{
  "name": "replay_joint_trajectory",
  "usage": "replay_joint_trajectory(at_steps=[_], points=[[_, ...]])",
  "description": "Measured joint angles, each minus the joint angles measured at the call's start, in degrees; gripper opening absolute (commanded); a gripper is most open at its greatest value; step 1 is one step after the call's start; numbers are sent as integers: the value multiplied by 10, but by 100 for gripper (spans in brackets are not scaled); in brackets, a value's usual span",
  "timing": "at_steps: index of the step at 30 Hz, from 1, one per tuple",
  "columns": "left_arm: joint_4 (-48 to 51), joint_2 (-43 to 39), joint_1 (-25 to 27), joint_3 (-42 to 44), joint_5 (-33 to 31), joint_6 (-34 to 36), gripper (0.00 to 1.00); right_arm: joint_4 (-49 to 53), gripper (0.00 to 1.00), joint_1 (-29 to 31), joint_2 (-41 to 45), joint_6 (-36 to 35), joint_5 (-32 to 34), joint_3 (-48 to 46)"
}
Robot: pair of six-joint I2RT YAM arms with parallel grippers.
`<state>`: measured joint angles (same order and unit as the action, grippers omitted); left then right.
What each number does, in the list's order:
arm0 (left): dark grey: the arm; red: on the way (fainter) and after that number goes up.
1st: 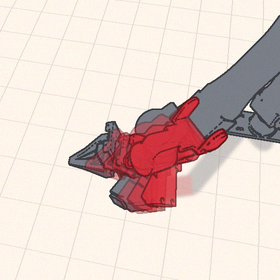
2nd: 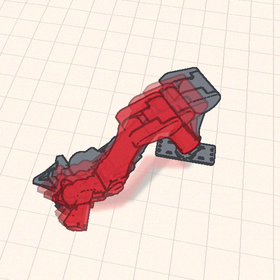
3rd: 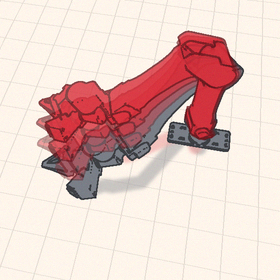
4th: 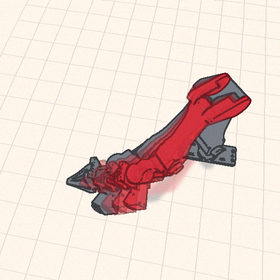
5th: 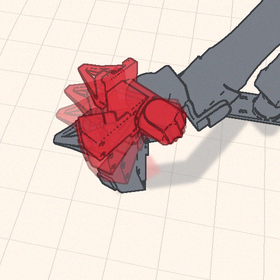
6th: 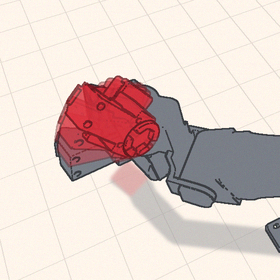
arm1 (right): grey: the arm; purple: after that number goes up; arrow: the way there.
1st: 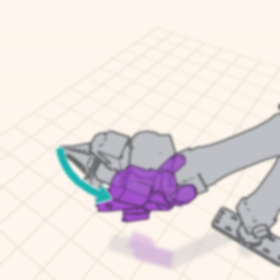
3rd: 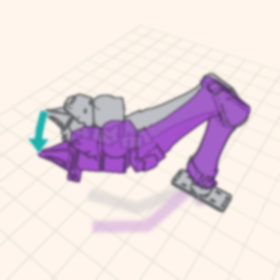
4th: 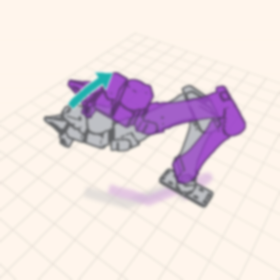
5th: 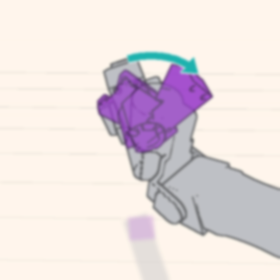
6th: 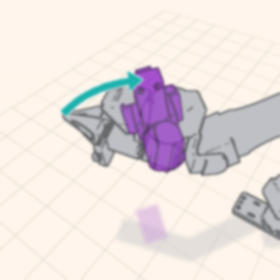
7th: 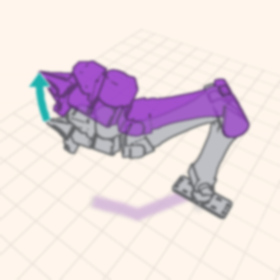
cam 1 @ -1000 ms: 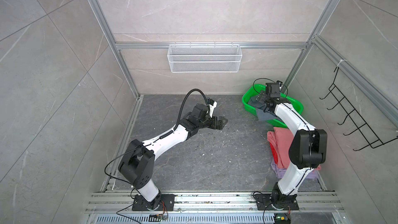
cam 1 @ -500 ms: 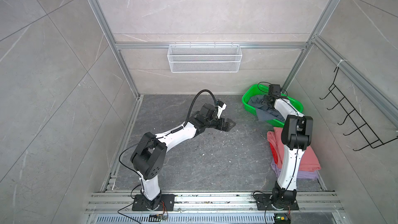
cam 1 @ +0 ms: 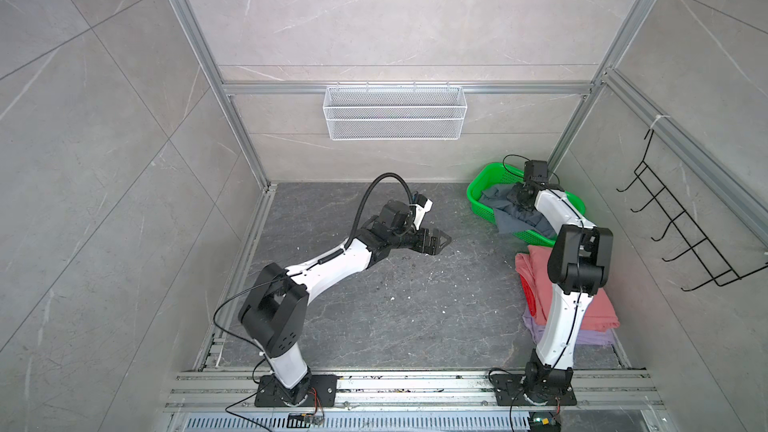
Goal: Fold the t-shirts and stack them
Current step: 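Lift the grey-blue t-shirt out with the right gripper and drop it on the floor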
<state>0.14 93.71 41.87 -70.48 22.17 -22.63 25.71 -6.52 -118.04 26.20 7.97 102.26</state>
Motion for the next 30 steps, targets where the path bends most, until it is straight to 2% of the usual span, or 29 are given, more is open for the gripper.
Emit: replay_joint_trajectory(at_steps=[5, 10, 17, 23, 24, 26, 30], points=[[46, -132, 0, 55, -28, 0, 100, 1, 0, 35, 139, -7, -22, 2], [112, -273, 0, 109, -97, -1, 100, 3, 0, 124, 236, -17, -46, 57], [196, -398, 0, 151, -200, -3, 99, 31, 0, 264, 281, -29, -95, 81], [247, -471, -1, 169, -263, -10, 98, 71, 0, 288, 277, -43, -180, 29], [254, -479, -1, 169, -270, -12, 98, 85, 5, 289, 269, -48, -195, 28], [264, -486, -1, 170, -283, -13, 99, 99, 28, 289, 245, -54, -225, 28], [277, -479, -1, 172, -311, -15, 99, 113, 48, 292, 158, -79, -269, 61]])
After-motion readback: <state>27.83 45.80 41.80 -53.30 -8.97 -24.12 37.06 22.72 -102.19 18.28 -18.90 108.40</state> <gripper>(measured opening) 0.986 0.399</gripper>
